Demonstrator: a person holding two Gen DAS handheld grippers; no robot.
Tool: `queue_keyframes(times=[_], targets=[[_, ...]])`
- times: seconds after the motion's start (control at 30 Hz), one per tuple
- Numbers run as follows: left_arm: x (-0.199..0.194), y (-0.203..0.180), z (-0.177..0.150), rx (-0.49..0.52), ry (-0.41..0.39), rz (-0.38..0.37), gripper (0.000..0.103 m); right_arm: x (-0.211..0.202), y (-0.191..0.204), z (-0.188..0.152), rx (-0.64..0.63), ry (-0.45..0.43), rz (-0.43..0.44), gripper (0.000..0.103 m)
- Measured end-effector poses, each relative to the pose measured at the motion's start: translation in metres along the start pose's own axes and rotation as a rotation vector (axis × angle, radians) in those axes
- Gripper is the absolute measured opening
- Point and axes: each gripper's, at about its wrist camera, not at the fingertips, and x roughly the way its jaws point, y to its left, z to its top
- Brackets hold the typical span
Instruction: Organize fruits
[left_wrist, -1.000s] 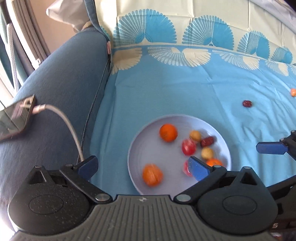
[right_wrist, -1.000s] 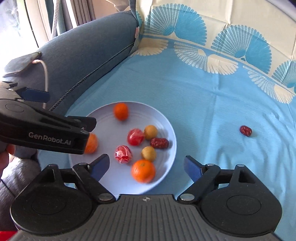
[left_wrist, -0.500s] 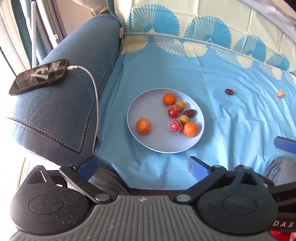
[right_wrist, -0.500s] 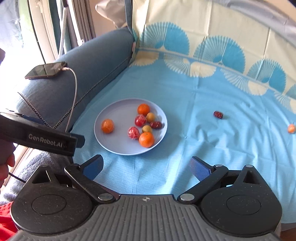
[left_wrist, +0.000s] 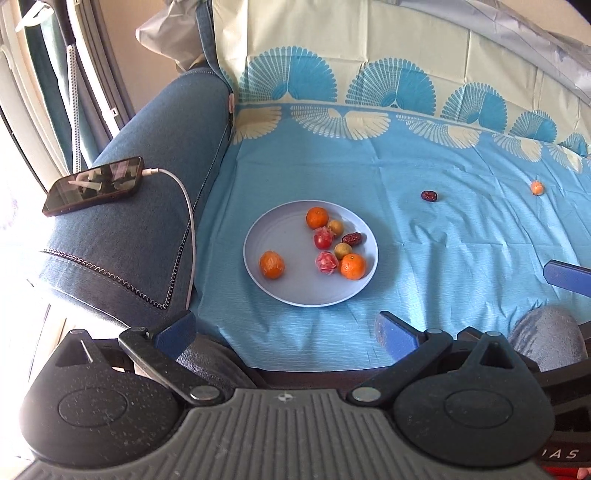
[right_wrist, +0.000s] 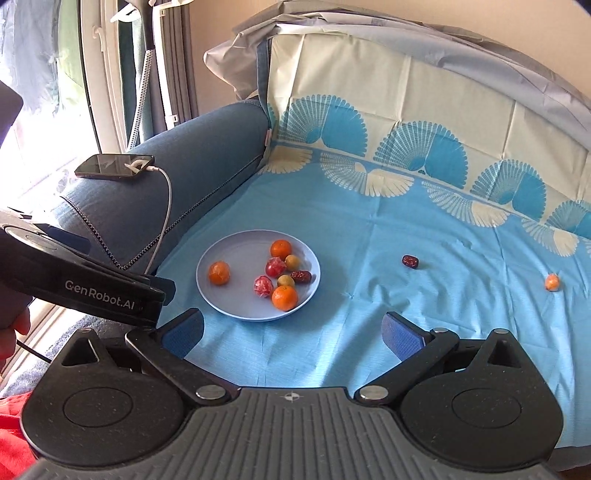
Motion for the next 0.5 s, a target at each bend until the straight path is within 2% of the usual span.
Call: queue_keyframes(times=[0.5], targets=[[-0.0081, 0.0010, -0.0020, -0.002, -0.010, 0.005, 0.103, -0.0075, 0.0070, -0.0002, -0.027, -0.020, 0.011, 0.102]])
